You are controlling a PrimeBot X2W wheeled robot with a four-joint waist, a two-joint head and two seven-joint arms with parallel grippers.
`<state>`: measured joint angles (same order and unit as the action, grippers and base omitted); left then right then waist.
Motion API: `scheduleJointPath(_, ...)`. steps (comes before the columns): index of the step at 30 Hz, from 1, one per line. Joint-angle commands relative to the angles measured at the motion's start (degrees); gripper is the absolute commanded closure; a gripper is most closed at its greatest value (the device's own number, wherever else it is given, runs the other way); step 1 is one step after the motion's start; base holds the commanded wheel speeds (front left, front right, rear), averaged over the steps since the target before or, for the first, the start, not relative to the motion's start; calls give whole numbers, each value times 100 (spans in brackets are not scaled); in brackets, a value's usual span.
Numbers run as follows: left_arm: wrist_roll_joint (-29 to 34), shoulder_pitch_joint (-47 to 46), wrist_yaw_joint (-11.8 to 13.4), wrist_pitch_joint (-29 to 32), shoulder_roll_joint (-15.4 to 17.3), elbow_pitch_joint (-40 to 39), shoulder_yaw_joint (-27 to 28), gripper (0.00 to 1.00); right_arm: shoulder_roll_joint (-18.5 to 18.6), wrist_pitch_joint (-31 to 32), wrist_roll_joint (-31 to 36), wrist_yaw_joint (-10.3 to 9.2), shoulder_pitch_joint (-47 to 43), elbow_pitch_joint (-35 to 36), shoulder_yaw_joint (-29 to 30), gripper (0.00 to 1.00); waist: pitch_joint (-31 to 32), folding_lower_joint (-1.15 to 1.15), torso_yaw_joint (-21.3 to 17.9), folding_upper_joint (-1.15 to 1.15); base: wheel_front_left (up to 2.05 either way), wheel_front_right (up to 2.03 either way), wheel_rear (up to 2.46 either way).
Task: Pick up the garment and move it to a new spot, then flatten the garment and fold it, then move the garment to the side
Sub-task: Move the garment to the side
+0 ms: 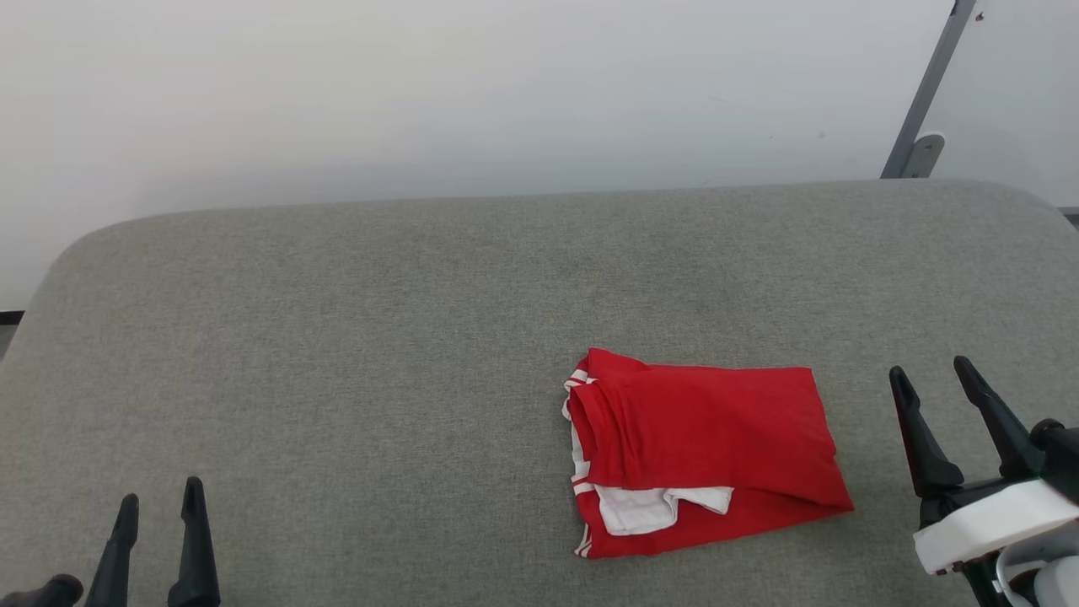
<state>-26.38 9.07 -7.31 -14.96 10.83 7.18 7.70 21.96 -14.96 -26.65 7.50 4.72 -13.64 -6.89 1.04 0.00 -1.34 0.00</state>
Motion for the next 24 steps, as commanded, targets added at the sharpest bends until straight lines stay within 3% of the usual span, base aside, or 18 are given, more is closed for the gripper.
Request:
scheduleJointPath(1,78,59,-17,-28,-3,21,2,0,-13,-28,9,-2,-58,1,18,0,2,0,6,0,0,0,0)
scheduleJointPath(7,71,-4,-17,-28,12,41,-83,0,57,-28,-39,-2,31,-105,-148,0,-3,0,80,0,0,0,0)
scheduleJointPath(13,70,57,-17,-28,34,31,-135,0,425,202,-341,-2,359,-506,-754,0,-29,0,222,0,0,0,0)
scheduleJointPath(17,86,88,-17,-28,24,35,-191,0,697,814,-762,-2,652,-714,-1086,0,-73,0,360,0,0,0,0)
scheduleJointPath(24,-8,-31,-17,-28,39,52,-341,0,1277,2484,-1609,-2,1086,-799,-1479,0,-307,0,593,0,0,0,0)
